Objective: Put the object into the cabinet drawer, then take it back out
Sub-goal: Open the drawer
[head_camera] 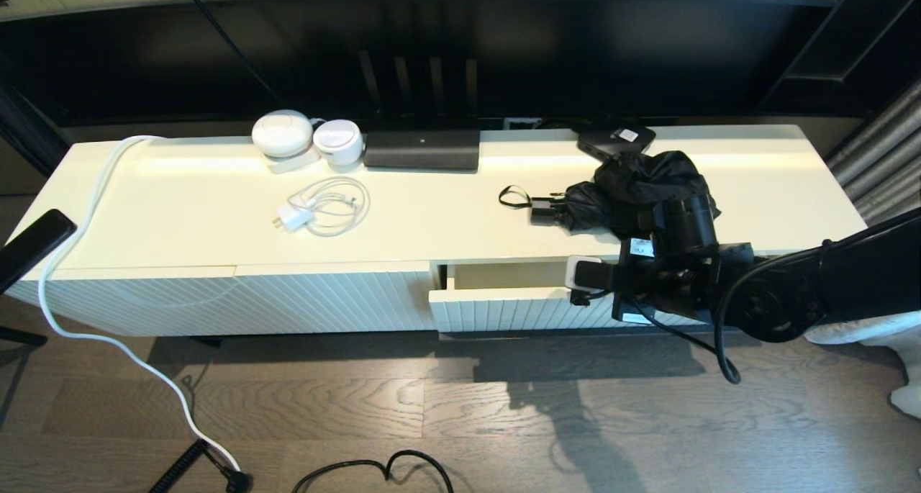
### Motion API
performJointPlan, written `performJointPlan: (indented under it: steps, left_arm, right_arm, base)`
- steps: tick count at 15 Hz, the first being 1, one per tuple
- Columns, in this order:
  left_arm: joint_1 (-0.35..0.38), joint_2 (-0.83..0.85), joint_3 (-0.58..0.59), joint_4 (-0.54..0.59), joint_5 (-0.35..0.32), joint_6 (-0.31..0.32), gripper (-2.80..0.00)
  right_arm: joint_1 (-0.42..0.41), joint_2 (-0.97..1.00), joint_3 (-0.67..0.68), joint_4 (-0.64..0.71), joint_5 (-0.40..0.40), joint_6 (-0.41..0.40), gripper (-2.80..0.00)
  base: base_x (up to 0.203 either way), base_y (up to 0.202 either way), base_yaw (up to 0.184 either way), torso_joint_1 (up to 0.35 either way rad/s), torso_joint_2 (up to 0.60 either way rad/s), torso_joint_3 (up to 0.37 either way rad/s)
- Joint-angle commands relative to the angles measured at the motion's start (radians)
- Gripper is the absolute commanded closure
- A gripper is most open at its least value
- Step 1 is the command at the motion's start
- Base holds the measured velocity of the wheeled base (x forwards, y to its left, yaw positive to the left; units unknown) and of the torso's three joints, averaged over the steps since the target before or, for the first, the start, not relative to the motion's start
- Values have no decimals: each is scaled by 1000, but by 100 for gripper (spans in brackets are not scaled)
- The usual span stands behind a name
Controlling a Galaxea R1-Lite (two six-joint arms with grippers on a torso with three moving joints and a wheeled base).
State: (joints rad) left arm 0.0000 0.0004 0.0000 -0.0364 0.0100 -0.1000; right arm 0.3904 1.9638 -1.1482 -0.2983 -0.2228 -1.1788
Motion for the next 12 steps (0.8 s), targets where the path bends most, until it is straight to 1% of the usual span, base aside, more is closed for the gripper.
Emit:
performJointPlan:
  steps: [1,10,12]
  left_arm:
    - [0,0,0,0,1,-1,0]
    - [0,0,0,0,1,-1,0]
    - [0,0,0,0,2,-1,0]
  right_arm:
    - [1,1,8,-1,-4,-7,0]
    - [7,-47,113,2,-5,-9,0]
    - [11,-58,141,28,-4,-8,0]
  base:
    - [0,0,0,0,0,0]
    - [0,0,0,0,0,0]
    - [0,0,0,0,0,0]
